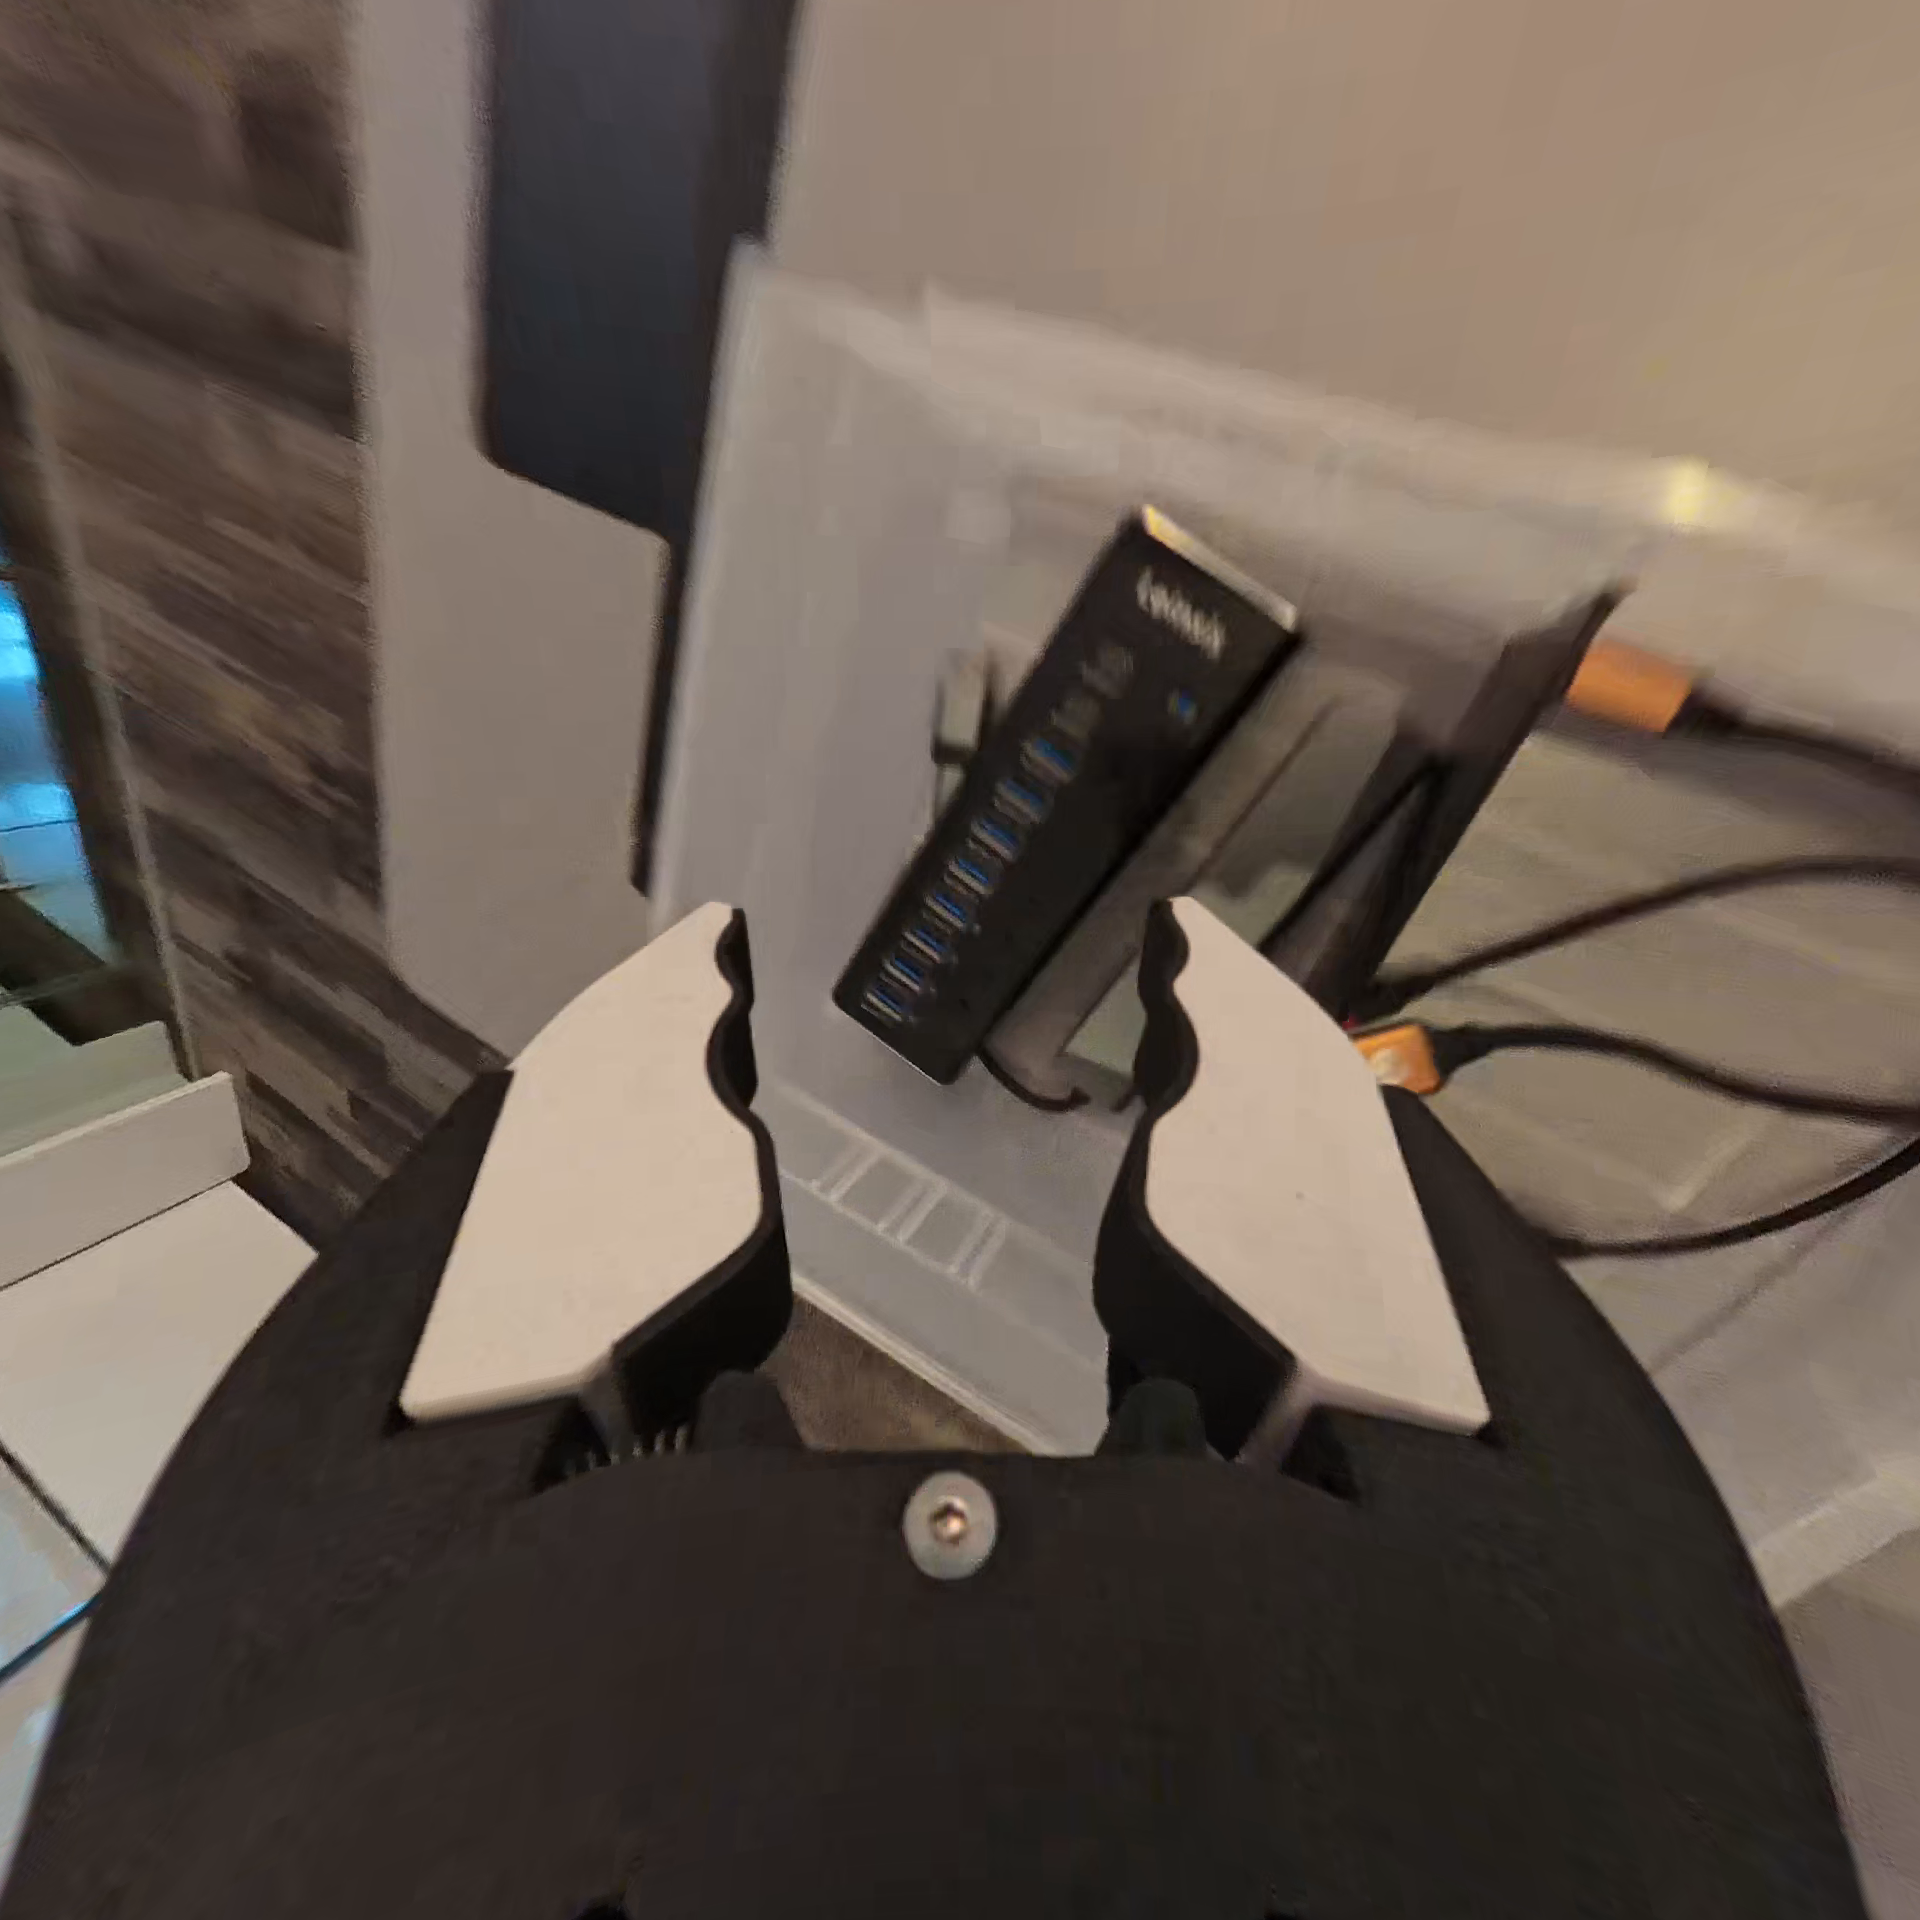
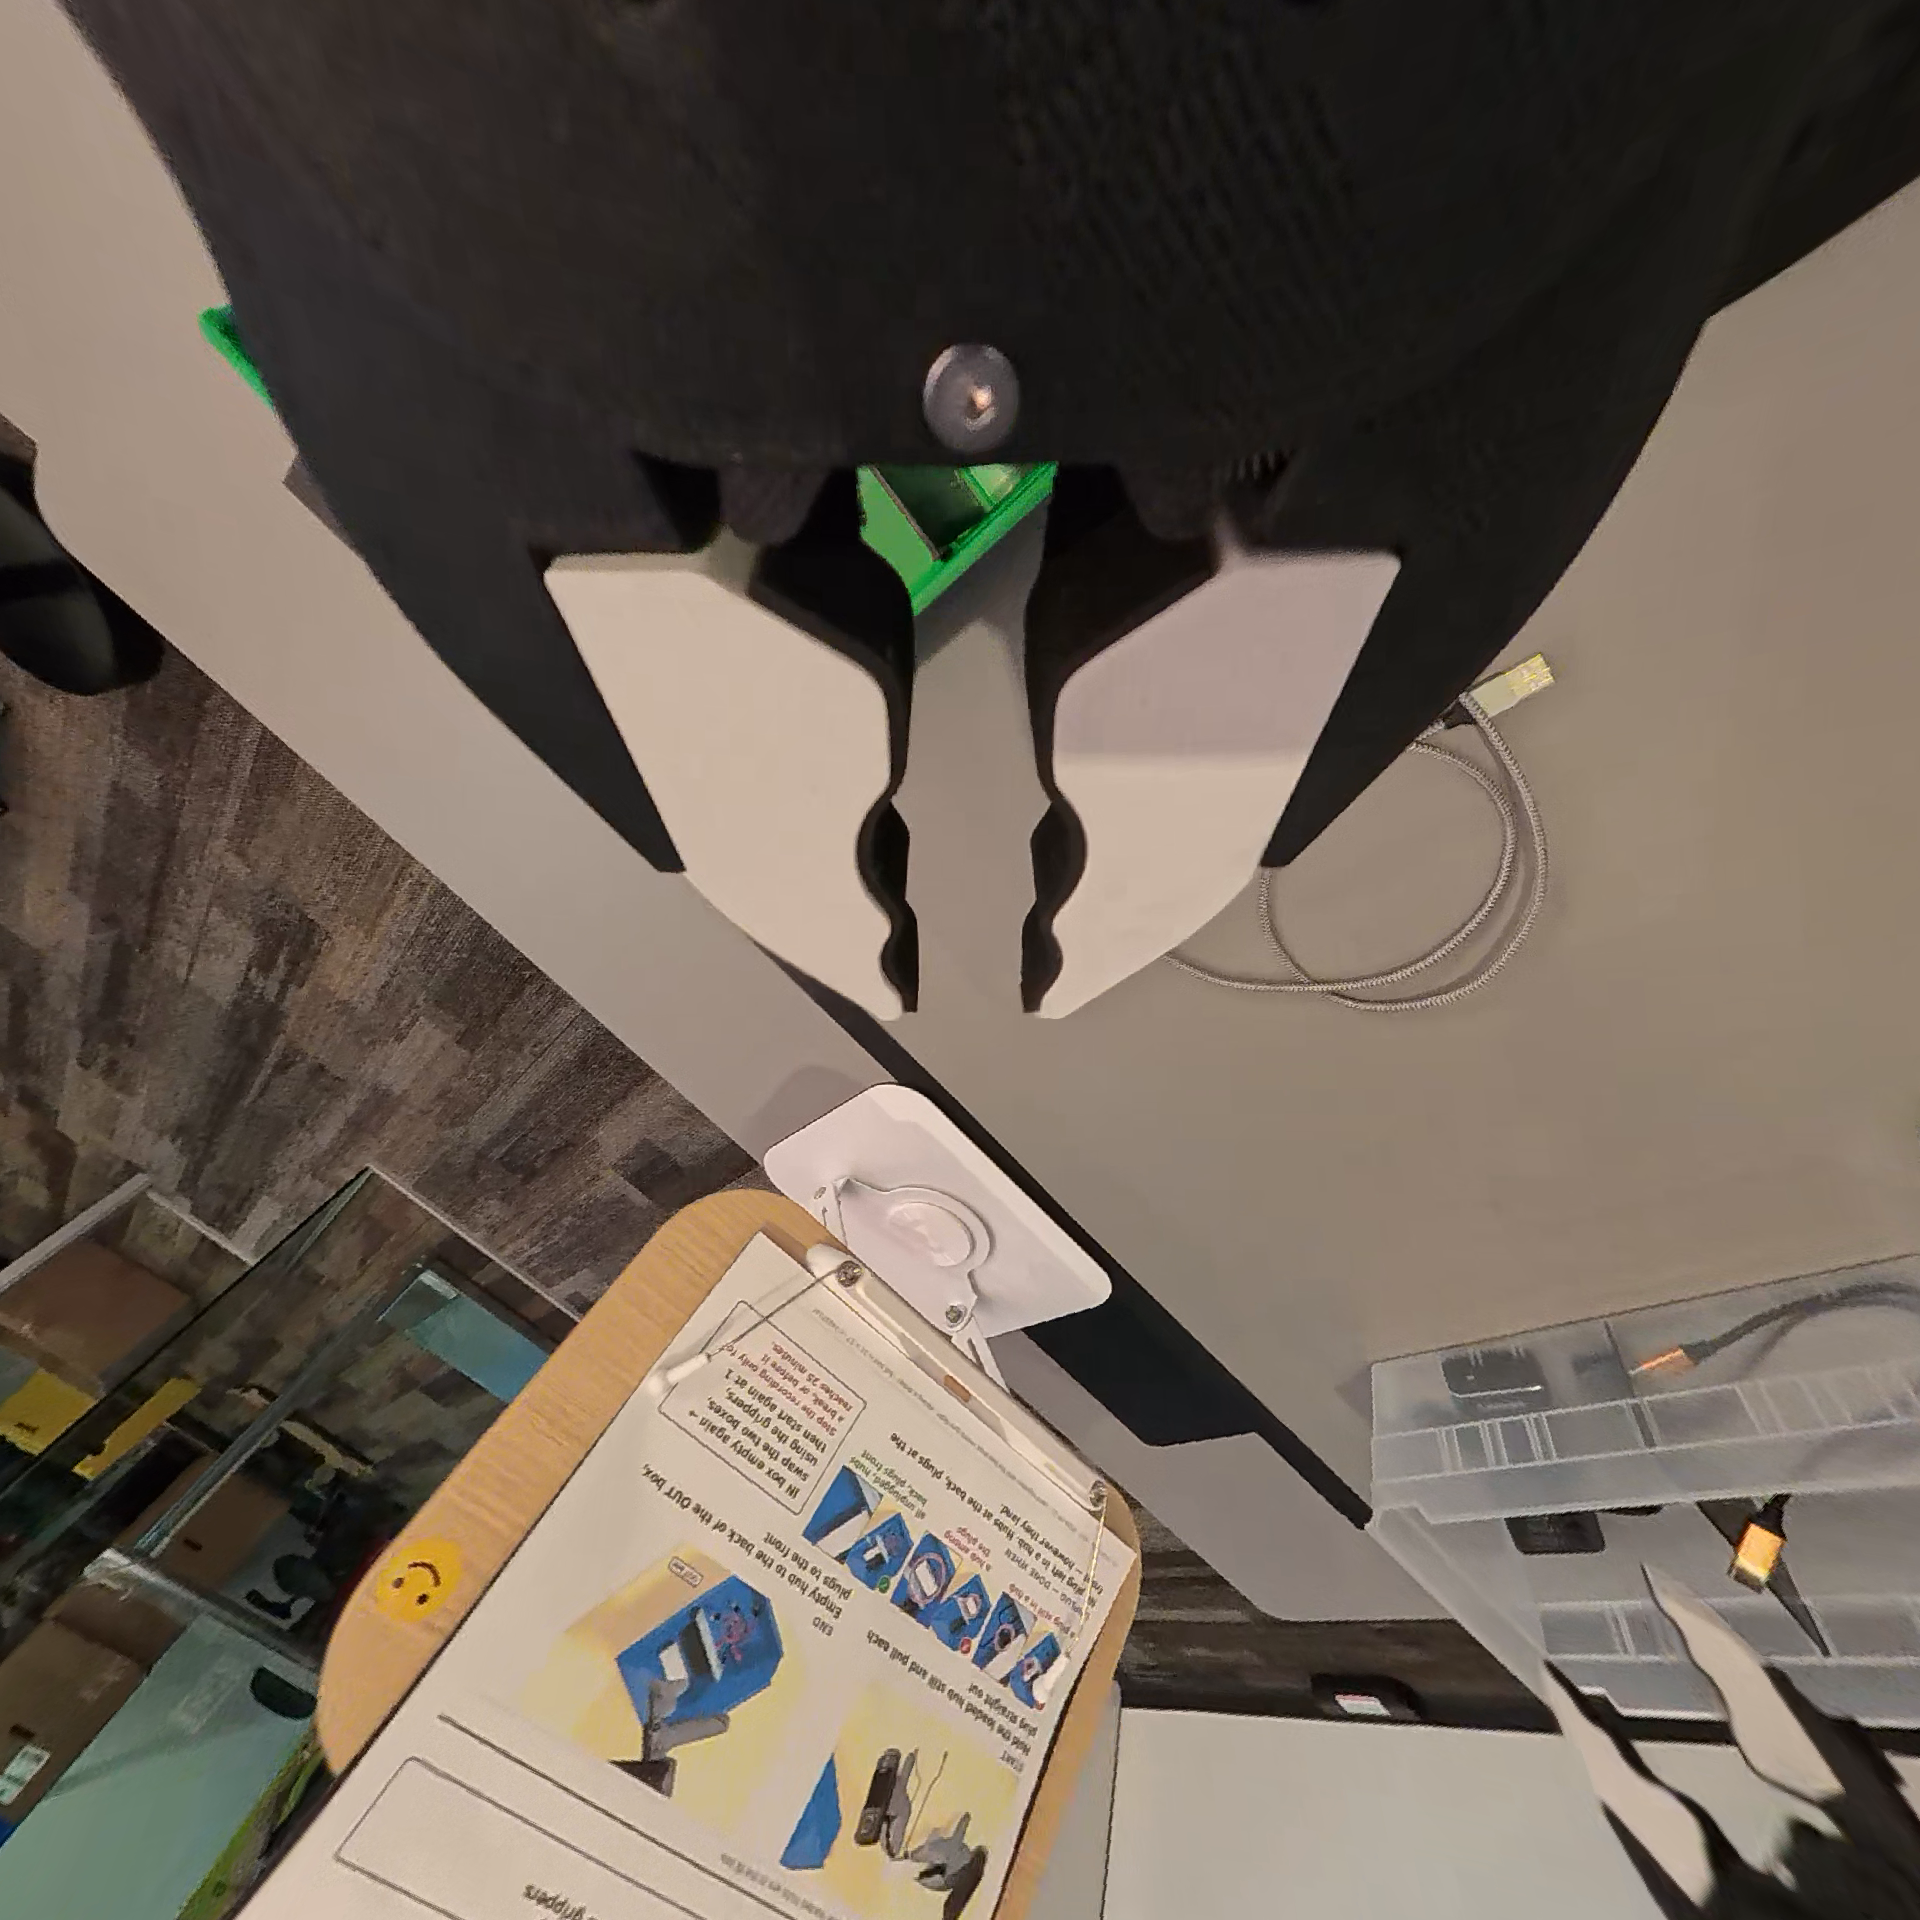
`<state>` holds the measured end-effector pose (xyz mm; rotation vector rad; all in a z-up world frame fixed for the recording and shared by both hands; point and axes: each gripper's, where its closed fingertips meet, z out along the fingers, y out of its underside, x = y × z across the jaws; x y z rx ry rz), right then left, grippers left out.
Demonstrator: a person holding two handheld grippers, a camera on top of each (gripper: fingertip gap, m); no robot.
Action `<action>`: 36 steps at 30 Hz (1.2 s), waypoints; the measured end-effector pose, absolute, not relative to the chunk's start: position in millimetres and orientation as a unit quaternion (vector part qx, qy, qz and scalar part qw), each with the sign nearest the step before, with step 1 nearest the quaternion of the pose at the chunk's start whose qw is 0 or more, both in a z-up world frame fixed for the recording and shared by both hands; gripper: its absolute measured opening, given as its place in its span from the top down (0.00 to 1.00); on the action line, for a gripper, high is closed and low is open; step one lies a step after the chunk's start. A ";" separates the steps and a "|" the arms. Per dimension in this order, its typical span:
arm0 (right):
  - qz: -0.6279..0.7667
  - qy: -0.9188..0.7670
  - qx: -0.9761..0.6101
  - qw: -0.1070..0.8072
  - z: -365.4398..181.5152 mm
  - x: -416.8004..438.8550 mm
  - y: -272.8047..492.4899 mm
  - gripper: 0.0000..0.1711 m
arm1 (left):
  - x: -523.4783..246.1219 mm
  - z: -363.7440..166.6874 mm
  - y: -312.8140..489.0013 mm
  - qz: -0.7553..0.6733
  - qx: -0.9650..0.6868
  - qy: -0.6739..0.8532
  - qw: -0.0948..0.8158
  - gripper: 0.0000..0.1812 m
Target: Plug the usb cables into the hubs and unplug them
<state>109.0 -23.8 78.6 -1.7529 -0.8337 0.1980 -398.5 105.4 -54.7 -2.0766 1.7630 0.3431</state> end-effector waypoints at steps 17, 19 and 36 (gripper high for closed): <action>0.121 -0.324 -0.763 0.547 65.8 124.3 -21.9 0.88 | -415.5 -145.4 122.5 0.090 -0.679 0.724 0.084 0.66; 0.120 -0.326 -0.767 0.539 61.1 124.3 -20.3 0.88 | -420.8 -144.4 121.7 0.116 -0.684 0.718 0.058 0.66; 0.161 -0.365 -0.735 0.547 68.8 99.7 -27.8 0.88 | -419.9 45.0 121.6 0.429 -0.663 0.602 0.124 0.68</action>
